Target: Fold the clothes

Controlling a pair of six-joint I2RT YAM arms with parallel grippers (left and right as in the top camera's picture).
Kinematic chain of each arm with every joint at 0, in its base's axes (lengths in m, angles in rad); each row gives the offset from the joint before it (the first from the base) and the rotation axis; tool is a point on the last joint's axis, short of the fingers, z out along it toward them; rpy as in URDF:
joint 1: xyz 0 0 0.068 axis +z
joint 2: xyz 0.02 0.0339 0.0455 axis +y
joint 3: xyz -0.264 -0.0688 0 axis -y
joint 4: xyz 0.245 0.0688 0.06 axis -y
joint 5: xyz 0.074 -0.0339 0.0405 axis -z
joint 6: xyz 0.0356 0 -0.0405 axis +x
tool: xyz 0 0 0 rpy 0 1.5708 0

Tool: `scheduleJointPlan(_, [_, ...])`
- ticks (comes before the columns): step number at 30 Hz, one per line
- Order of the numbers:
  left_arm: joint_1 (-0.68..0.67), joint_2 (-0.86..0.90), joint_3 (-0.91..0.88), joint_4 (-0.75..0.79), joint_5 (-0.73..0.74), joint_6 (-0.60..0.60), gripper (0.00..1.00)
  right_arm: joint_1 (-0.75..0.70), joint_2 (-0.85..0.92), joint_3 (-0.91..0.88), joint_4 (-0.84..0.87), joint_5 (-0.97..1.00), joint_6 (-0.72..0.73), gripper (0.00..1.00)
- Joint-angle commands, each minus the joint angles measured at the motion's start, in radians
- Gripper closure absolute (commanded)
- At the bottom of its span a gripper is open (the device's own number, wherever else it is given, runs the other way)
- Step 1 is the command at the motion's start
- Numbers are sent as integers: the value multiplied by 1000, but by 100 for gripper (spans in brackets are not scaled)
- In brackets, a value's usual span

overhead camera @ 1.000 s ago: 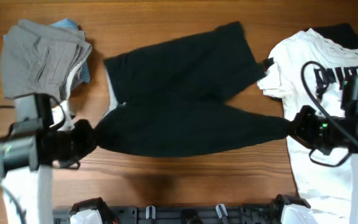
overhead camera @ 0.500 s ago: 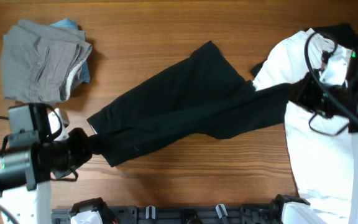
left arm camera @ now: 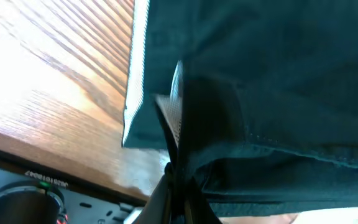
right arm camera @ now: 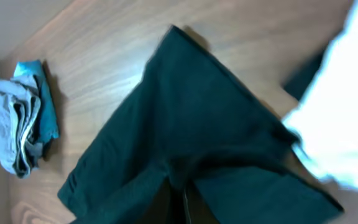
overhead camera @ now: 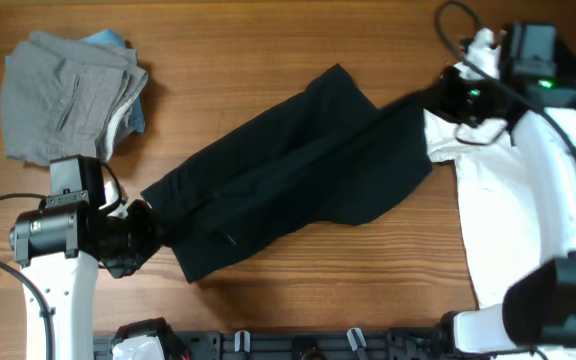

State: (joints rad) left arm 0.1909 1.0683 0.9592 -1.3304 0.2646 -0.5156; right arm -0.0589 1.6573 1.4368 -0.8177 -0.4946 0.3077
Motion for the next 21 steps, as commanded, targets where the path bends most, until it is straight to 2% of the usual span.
scheduleJointPlan(1, [8,28,-10,34,-205,-77,96,14,80,24,137,79,-16,92])
scheduleJointPlan(4, [8,87,-11,70,-267,-121,96,42,161,24,265,79,13,92])
scheduleJointPlan(8, [7,212,-11,169,-266,-121,95,79,264,24,405,79,35,91])
scheduleJointPlan(9, [7,248,-11,201,-266,-121,89,85,282,24,420,79,36,91])
scheduleJointPlan(10, [7,273,-11,221,-266,-121,84,86,287,24,421,78,36,88])
scheduleJointPlan(12, [7,332,-11,252,-275,-114,78,86,292,24,380,66,15,75])
scheduleJointPlan(14, [8,388,-11,262,-312,-113,78,89,294,24,281,22,-47,57])
scheduleJointPlan(18, [8,406,-11,282,-340,-113,77,122,301,0,68,21,-68,47])
scheduleJointPlan(20, [7,406,-11,292,-340,-113,77,168,301,-59,59,27,-100,44])
scheduleJointPlan(21, [7,406,-11,295,-340,-113,77,193,301,-103,117,37,-98,45])
